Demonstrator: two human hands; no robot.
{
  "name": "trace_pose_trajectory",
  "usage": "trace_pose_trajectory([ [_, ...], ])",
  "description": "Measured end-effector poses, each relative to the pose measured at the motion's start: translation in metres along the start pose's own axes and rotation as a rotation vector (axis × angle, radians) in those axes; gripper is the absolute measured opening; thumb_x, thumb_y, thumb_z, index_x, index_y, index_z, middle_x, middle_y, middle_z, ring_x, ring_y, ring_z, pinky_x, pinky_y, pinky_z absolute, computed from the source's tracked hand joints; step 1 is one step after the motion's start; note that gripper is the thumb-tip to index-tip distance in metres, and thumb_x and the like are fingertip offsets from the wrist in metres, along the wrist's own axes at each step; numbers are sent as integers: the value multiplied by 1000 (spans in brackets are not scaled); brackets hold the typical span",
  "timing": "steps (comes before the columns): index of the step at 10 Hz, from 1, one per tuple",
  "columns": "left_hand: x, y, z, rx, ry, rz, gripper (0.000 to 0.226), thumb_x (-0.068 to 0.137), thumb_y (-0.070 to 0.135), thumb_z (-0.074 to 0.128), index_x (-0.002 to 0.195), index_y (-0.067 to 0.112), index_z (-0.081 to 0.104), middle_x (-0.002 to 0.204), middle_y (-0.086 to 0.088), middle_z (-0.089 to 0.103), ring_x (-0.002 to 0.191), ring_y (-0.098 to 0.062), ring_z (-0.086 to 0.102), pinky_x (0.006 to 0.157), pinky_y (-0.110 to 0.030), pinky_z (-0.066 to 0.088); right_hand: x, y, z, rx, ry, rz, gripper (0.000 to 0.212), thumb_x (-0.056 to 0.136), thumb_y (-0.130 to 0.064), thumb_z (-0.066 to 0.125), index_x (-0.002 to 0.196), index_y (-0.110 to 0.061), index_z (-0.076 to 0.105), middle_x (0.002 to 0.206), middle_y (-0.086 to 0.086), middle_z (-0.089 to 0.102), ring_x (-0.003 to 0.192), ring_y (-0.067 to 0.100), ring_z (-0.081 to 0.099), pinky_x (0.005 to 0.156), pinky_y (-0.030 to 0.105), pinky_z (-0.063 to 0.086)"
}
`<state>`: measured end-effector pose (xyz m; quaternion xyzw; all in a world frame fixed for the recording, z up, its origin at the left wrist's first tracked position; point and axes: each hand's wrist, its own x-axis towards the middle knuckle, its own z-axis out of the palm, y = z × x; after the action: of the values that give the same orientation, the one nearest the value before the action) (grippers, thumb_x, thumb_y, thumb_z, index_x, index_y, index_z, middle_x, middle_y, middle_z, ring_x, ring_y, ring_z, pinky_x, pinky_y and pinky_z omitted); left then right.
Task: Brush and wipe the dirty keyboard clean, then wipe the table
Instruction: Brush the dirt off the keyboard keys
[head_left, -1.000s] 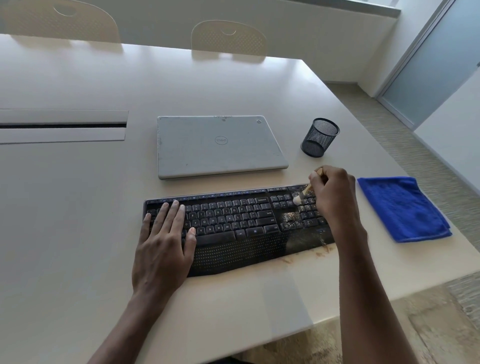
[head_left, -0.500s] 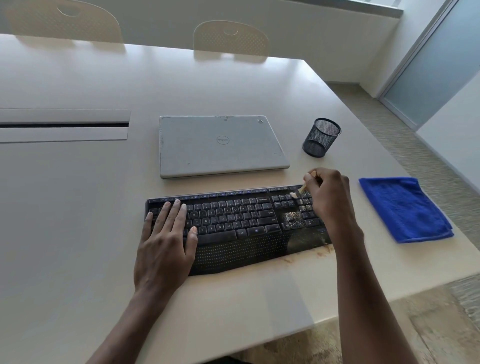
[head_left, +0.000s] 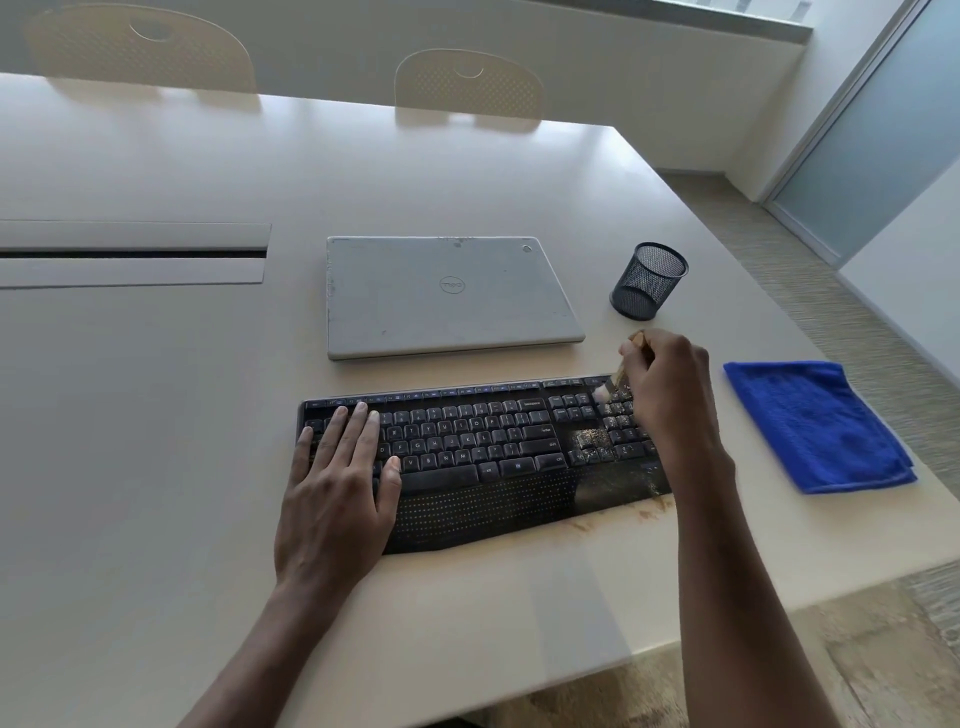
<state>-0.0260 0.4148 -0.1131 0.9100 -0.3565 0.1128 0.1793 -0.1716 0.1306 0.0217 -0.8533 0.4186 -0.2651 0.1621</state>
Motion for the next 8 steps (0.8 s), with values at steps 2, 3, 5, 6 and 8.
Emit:
trace_pose_trajectory([
  [2,0,-1,0,-1,-1,3,63,103,43,37,156,10,48,164,-7,41,156,-21,33,129,-49,22,7,-4,9,27,-87,-16,22,103,-18,60,88,-8,73,70,0,64,63,17,63,57,25,37],
  [3,0,0,0,-5,6,3,63,103,43,38,155,10,49,164,-8,42,156,-21,34,129,-49,23,5,-1,5,-13,-132,7,23,103,-19,60,88,-9,73,67,1,64,59,13,60,53,24,36],
  [5,0,-1,0,0,10,0,62,103,42,38,154,9,50,163,-8,43,155,-21,34,128,-49,24,7,-7,4,1,-40,7,21,103,-18,60,92,-7,73,78,11,69,61,17,57,58,21,39],
  [6,0,-1,0,-7,4,-1,63,103,43,37,155,10,49,164,-7,42,155,-21,34,128,-49,24,3,-6,6,-32,-104,26,18,103,-18,60,97,-8,75,85,14,73,68,22,61,65,25,39],
  [8,0,0,0,-7,9,1,63,103,42,38,155,9,49,164,-8,42,156,-21,34,128,-49,23,4,-21,1,108,-182,-32,16,104,-6,57,102,-9,72,93,3,70,68,-6,57,48,3,40],
])
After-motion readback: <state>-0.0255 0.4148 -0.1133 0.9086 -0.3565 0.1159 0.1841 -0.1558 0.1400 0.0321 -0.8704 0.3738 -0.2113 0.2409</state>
